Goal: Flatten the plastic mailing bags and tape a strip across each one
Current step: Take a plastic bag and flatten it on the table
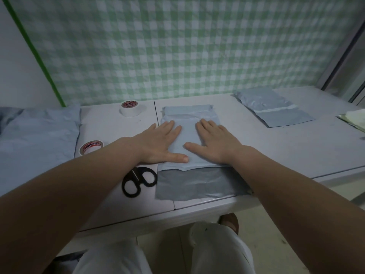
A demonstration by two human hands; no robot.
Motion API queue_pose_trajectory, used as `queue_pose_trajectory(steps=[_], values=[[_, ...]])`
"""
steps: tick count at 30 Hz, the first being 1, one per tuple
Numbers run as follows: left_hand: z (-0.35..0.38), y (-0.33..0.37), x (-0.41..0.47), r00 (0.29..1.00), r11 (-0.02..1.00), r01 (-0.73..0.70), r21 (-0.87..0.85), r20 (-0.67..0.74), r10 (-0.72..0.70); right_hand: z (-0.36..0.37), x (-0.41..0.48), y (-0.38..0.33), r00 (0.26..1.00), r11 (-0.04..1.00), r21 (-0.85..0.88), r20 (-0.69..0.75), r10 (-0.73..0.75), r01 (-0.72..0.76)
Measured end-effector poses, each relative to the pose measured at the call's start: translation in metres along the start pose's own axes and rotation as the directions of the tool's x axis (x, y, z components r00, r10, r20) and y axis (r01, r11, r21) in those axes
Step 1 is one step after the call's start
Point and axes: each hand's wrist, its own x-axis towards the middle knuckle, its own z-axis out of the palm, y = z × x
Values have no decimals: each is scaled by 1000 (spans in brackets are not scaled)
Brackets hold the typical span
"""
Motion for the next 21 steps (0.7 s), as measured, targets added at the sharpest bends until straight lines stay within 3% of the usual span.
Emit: queue_pose_trajectory(steps=[7,11,17,21], values=[[1,-1,-27,998,1000,17,13,56,-18,-9,-22,-5,999,1000,3,25,20,-20],[3,-2,-41,998,999,3,39,62,-6,-15,-40,-12,996,996,16,16,-93,93],[4,20,-62,970,974,-225,37,-89,228,-17,-70,-27,985,987,51,75,-153,149],[9,40,-79,957,962,-267,-53,-129,259,-17,-87,-31,983,984,71,72,-170,165]])
